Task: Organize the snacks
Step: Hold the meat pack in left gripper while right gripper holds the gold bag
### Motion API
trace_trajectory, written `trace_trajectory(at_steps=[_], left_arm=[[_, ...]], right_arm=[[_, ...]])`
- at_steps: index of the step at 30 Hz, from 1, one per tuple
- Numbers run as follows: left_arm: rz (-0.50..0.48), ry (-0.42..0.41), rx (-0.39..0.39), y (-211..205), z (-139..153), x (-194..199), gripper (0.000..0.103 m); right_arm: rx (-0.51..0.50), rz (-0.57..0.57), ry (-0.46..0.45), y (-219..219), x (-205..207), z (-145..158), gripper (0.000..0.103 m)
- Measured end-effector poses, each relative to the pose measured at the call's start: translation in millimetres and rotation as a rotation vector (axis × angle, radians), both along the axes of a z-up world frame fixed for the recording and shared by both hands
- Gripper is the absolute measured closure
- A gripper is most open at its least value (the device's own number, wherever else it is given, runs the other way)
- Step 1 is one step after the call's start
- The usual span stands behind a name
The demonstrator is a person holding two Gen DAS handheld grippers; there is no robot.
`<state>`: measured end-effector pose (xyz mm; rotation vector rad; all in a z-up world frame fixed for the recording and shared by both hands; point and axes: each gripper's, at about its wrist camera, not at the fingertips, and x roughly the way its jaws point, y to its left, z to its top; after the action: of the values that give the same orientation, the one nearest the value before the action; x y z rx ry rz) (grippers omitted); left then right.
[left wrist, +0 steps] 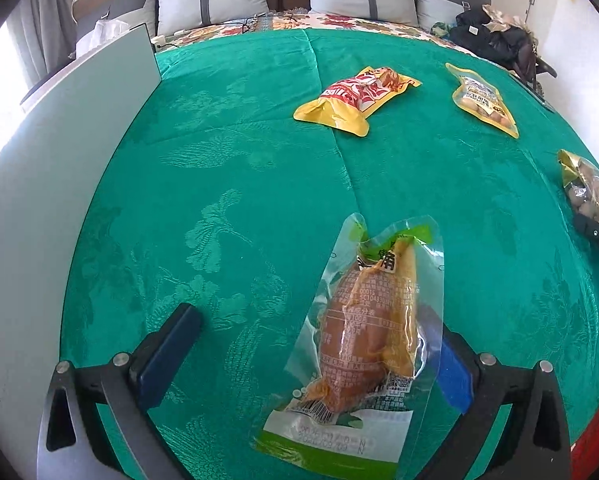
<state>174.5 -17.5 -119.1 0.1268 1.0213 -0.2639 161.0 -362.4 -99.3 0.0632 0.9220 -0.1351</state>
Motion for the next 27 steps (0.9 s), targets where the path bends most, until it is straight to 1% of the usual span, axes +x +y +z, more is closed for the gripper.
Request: trace_trajectory(at_steps=[5, 27], left_arm=[[-0.013, -0.045, -0.014, 1.7, -0.2, -2.5, 0.000], [-0.014, -0.056, -0.015, 4.0, 0.9, -4.5, 0.000]], right_arm=[[0.000, 0.000, 0.000, -0.1, 0.0, -0.1, 0.011], [0.000, 0.000, 0.000, 0.2, 0.1, 0.0, 0.011]])
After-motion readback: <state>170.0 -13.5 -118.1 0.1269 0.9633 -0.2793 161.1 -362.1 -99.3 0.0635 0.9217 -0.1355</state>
